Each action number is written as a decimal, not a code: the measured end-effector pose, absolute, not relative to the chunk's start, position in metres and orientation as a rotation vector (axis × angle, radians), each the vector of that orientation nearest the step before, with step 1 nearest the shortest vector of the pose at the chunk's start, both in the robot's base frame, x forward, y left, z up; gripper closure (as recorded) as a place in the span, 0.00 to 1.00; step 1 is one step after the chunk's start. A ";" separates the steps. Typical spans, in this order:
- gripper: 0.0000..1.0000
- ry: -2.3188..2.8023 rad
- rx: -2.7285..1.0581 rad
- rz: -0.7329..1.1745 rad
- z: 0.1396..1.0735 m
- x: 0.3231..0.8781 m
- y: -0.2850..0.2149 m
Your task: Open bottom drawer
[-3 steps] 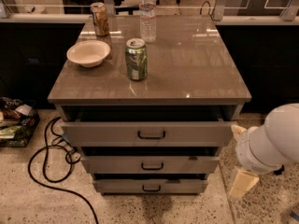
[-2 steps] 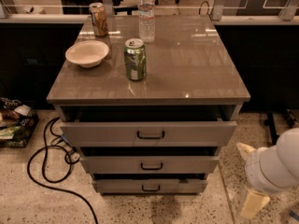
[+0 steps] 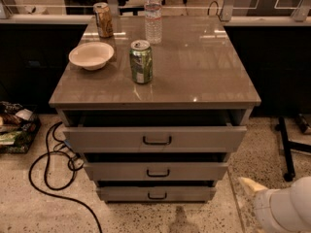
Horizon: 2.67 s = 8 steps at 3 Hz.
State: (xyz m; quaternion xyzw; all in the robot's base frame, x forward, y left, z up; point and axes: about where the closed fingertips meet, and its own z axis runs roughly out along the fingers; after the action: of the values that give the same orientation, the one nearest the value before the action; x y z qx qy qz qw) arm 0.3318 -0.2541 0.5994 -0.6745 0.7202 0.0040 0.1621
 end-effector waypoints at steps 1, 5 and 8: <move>0.00 1.938 -1.984 -0.003 0.566 0.328 -0.231; 0.00 1.916 -1.971 -0.077 0.533 0.343 -0.209; 0.00 1.977 -2.228 -0.058 0.421 0.384 -0.215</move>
Offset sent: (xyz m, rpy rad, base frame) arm 0.0102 0.0655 -0.0921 0.0063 -0.1311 0.0533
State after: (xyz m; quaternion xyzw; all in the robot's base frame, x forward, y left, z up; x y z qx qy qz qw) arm 0.3839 -0.2152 0.4207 -0.7453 0.6615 -0.0193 0.0811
